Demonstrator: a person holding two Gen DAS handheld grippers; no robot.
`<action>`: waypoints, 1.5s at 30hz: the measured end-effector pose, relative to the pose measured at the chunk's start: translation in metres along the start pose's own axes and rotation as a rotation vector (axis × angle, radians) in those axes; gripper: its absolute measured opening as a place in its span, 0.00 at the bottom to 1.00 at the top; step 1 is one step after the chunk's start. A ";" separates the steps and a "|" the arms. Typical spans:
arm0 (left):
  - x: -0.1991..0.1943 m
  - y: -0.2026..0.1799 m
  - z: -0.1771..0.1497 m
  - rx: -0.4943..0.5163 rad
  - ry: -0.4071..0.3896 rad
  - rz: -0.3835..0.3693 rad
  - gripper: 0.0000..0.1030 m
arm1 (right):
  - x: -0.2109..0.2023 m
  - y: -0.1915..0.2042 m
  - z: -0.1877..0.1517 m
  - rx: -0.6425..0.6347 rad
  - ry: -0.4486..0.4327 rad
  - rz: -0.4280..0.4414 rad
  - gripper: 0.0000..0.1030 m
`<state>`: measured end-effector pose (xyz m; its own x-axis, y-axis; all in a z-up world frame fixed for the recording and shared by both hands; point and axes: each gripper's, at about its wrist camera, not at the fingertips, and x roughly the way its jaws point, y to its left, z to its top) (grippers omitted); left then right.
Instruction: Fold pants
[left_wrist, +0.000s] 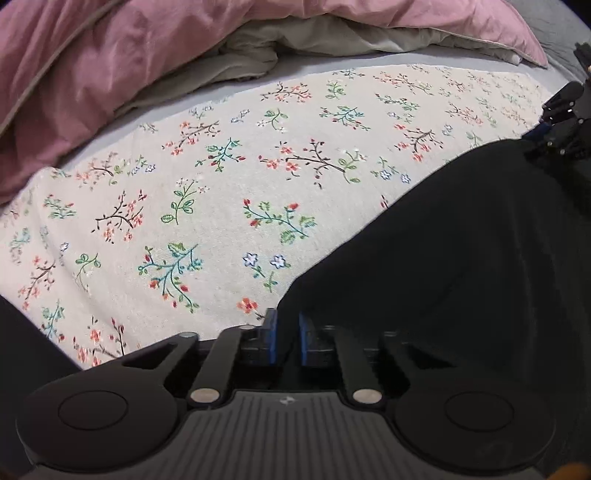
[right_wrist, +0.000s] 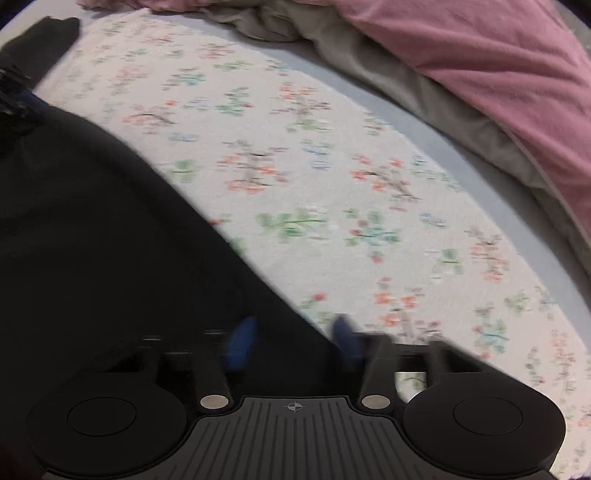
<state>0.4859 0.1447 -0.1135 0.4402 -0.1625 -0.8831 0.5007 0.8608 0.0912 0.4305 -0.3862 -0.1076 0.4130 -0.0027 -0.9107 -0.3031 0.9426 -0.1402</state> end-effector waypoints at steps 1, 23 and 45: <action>-0.002 -0.003 -0.002 -0.008 -0.011 0.018 0.18 | -0.001 0.007 0.000 -0.016 0.001 -0.005 0.16; -0.203 -0.090 -0.085 -0.160 -0.290 0.176 0.15 | -0.206 0.129 -0.082 0.037 -0.228 -0.307 0.04; -0.190 -0.164 -0.297 -0.454 -0.220 0.079 0.15 | -0.210 0.291 -0.272 0.107 -0.206 -0.217 0.03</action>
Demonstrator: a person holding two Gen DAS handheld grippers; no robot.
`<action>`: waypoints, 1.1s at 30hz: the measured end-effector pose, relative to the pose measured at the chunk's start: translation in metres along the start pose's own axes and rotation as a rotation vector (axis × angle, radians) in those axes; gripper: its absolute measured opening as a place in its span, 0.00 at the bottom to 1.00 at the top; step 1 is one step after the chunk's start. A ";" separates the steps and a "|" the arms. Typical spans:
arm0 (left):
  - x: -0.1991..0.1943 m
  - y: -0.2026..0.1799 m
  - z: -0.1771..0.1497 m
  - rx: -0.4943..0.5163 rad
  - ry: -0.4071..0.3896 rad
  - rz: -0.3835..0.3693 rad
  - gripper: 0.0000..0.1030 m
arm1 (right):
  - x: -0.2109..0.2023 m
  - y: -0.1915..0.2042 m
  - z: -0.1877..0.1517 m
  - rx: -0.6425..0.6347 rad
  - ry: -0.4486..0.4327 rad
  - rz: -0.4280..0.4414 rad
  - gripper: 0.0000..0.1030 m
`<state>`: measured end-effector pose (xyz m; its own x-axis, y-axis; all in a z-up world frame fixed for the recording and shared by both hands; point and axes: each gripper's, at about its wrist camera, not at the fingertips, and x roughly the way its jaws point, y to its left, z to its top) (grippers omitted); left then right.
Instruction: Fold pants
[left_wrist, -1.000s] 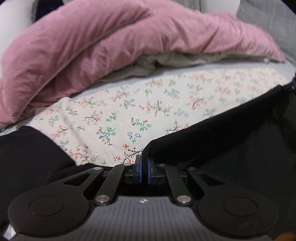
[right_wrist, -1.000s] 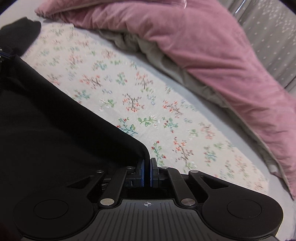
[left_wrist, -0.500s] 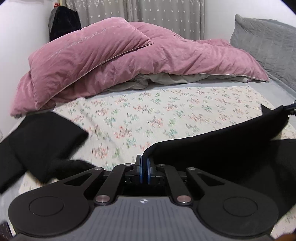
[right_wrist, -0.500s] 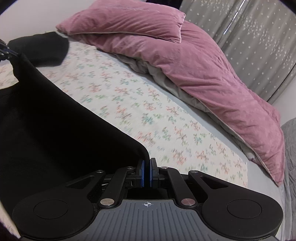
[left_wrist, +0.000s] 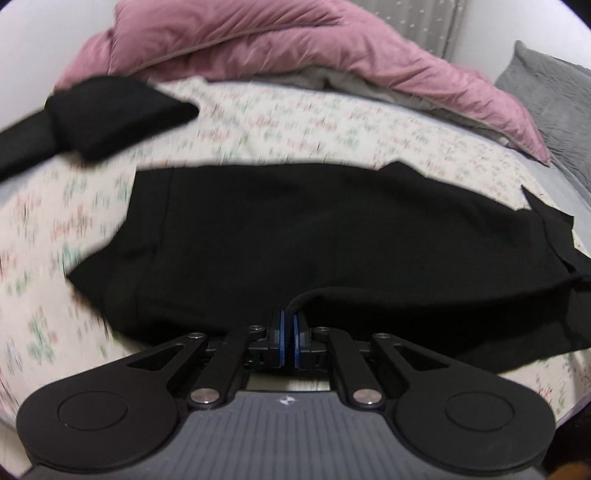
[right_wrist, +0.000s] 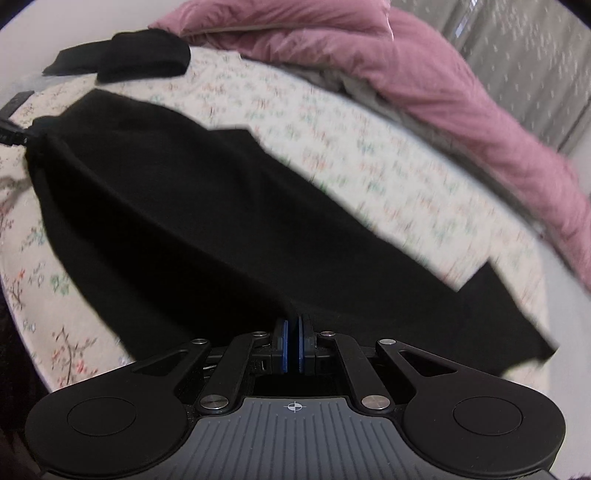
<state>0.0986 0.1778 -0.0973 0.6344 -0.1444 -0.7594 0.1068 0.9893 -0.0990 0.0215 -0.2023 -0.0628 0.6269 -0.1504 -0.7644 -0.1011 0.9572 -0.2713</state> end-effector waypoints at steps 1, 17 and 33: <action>0.003 0.000 -0.004 -0.008 0.006 0.004 0.15 | 0.006 0.004 -0.006 0.014 0.013 -0.001 0.04; -0.035 0.047 -0.033 -0.419 -0.176 0.007 0.59 | 0.001 0.015 -0.030 0.139 -0.019 -0.022 0.28; -0.026 0.059 -0.030 -0.636 -0.244 0.028 0.56 | 0.048 -0.101 -0.015 0.467 -0.081 -0.294 0.49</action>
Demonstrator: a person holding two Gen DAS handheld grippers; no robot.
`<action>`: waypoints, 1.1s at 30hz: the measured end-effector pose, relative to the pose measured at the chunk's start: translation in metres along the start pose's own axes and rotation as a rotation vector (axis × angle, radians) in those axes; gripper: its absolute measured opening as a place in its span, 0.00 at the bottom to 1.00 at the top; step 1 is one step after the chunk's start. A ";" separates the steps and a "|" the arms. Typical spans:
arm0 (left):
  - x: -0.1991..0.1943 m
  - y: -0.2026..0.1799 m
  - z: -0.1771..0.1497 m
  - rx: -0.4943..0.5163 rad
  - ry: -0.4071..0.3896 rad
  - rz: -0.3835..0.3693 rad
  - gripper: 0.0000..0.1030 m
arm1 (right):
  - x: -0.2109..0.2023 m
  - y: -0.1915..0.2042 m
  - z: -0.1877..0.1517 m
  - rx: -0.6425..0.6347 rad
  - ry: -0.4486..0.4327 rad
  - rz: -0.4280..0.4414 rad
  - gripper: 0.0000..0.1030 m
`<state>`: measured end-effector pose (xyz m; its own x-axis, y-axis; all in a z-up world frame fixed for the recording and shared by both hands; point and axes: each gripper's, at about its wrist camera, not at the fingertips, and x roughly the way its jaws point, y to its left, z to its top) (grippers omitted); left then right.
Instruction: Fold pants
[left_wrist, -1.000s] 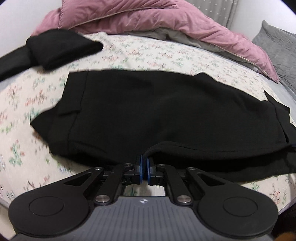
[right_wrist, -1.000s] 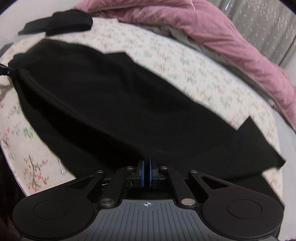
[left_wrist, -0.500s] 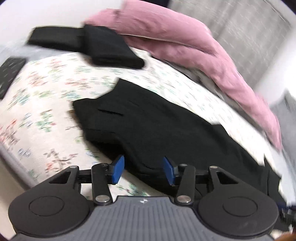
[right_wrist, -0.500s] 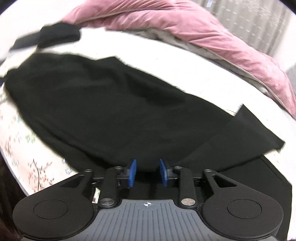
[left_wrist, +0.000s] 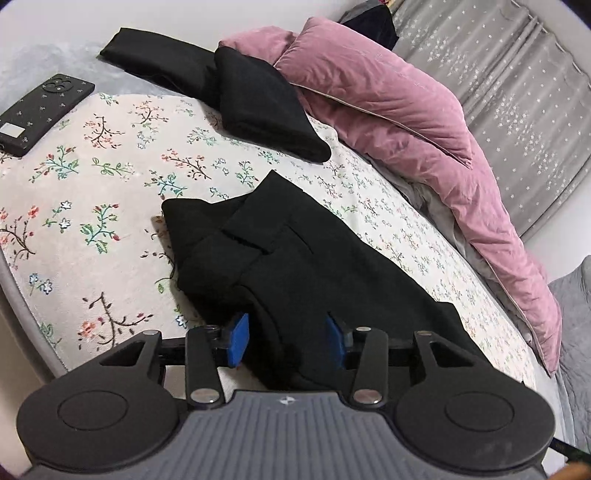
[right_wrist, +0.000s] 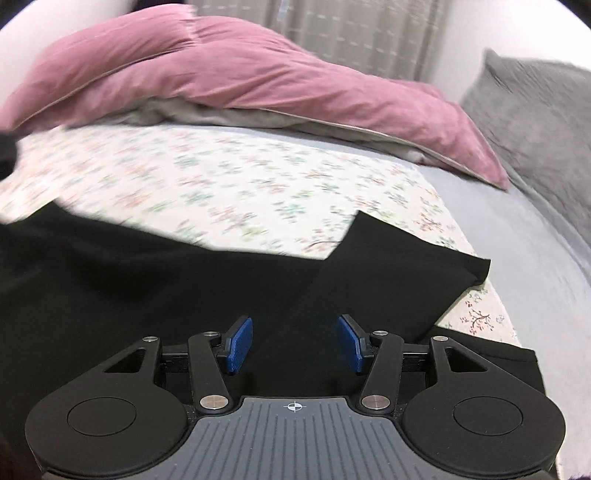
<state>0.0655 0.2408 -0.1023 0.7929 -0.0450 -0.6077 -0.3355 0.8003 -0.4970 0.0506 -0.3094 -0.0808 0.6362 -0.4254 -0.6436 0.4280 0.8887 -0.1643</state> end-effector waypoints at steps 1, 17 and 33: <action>0.003 0.000 0.001 -0.002 0.001 0.003 0.55 | 0.011 -0.002 0.006 0.018 0.002 -0.011 0.49; 0.004 -0.005 0.001 0.018 -0.016 0.066 0.39 | 0.141 -0.026 0.070 0.139 0.107 -0.210 0.45; -0.004 -0.021 0.034 0.077 -0.123 0.126 0.14 | 0.055 -0.101 0.070 0.221 -0.015 -0.325 0.01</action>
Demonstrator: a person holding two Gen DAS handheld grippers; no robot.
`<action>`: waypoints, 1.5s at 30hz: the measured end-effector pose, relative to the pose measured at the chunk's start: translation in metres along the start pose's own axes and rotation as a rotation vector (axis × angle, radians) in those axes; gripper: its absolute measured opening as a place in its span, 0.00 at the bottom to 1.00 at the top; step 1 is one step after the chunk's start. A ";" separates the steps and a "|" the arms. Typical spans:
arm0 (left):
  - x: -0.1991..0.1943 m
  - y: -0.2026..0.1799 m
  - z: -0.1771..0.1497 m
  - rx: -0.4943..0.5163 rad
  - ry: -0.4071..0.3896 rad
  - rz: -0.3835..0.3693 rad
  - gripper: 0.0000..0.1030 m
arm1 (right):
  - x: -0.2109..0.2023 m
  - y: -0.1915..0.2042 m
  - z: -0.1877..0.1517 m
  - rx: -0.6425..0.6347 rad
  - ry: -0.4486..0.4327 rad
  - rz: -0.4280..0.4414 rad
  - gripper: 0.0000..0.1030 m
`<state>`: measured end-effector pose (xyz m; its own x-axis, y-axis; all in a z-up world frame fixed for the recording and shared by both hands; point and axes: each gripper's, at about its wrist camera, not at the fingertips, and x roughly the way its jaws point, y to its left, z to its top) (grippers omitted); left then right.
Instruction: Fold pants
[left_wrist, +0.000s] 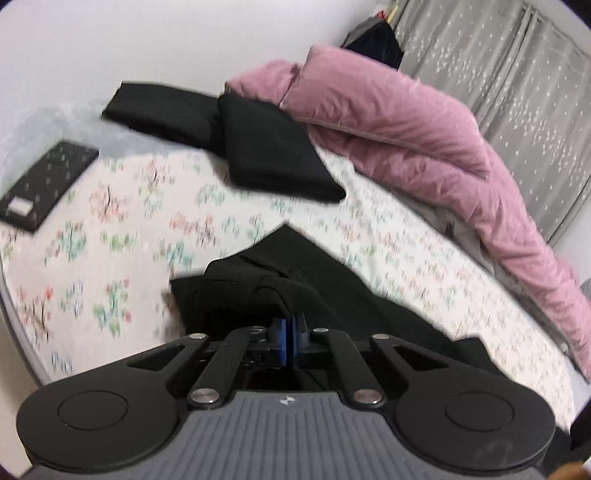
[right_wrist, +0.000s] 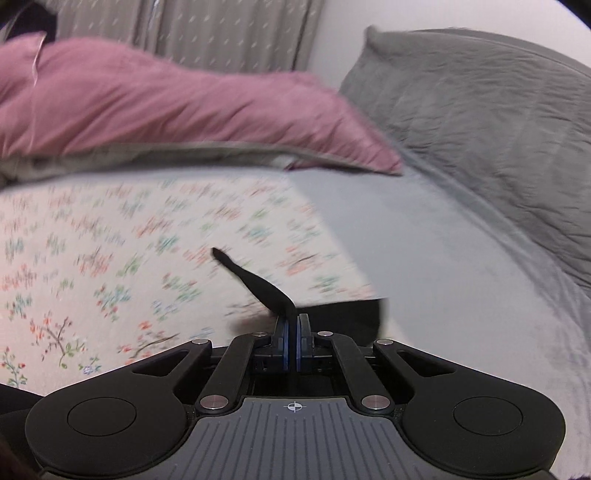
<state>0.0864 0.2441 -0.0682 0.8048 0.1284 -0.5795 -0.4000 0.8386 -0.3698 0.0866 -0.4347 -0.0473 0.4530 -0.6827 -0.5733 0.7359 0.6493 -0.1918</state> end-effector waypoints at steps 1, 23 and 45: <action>-0.001 0.001 0.005 0.001 -0.013 -0.001 0.14 | -0.010 -0.014 0.000 0.020 -0.010 0.000 0.01; 0.021 0.035 -0.021 0.111 0.124 0.061 0.24 | -0.082 -0.111 -0.189 0.276 0.178 0.061 0.06; -0.011 -0.150 -0.121 0.642 0.222 -0.325 0.68 | -0.079 -0.124 -0.154 0.133 0.041 -0.019 0.01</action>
<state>0.0846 0.0526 -0.0941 0.7042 -0.2307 -0.6714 0.2310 0.9687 -0.0906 -0.1183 -0.4100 -0.1007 0.4194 -0.6786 -0.6030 0.8056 0.5844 -0.0973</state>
